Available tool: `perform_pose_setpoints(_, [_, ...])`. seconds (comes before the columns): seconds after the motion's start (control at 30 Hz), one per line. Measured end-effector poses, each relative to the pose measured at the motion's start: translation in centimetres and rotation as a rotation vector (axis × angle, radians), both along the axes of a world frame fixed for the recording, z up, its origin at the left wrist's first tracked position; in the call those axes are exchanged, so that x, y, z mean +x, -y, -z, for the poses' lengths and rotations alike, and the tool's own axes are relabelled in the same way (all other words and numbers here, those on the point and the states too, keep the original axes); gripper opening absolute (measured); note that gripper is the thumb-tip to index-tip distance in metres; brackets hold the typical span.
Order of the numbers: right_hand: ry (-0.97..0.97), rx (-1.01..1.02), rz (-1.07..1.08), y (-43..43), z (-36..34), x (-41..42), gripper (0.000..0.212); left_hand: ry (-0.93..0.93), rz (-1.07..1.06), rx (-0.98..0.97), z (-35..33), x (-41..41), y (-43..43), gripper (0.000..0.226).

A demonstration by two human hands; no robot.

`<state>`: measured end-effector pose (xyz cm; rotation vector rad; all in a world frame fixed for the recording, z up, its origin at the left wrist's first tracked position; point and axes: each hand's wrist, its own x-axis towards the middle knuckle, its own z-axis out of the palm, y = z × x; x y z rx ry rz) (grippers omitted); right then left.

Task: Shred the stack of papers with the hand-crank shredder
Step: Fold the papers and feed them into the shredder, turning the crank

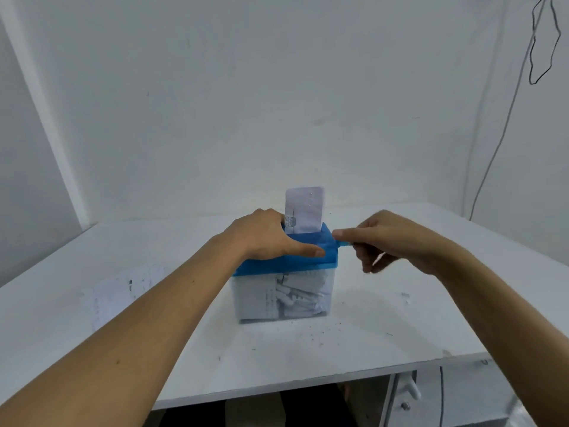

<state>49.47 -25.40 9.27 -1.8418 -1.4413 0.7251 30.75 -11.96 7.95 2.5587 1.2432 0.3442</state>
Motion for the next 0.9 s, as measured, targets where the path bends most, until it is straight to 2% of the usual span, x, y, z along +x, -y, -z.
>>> perform_pose_setpoints(0.23, [0.013,0.396,0.272,-6.6,-0.6,0.1,0.046,0.032,0.007,0.012,0.2,-0.2,-0.1,0.091])
perform_pose_setpoints(0.33, [-0.014,0.457,0.328,-9.8,0.3,0.6,0.041,0.037,0.016,0.017,0.2,-0.2,-0.1,0.089])
perform_pose_setpoints(0.5, [-0.014,0.301,0.377,-11.9,5.1,0.2,0.055,0.074,0.017,0.008,0.4,-0.3,0.1,0.087])
perform_pose_setpoints(0.57, [-0.011,0.205,0.363,-11.0,7.0,0.0,0.050,0.084,0.014,0.017,0.3,-0.3,0.3,0.084])
perform_pose_setpoints(0.67, [0.008,0.030,0.334,-9.3,8.6,-0.1,0.029,0.079,0.011,0.031,0.3,-0.2,0.5,0.081])
perform_pose_setpoints(0.8, [0.027,-0.098,0.259,-6.8,8.9,-0.4,0.033,0.056,0.004,0.038,0.3,-0.2,0.3,0.079])
perform_pose_setpoints(0.9, [0.051,-0.122,0.179,-4.5,8.2,-0.8,0.036,0.057,0.004,0.022,0.3,-0.2,0.2,0.072])
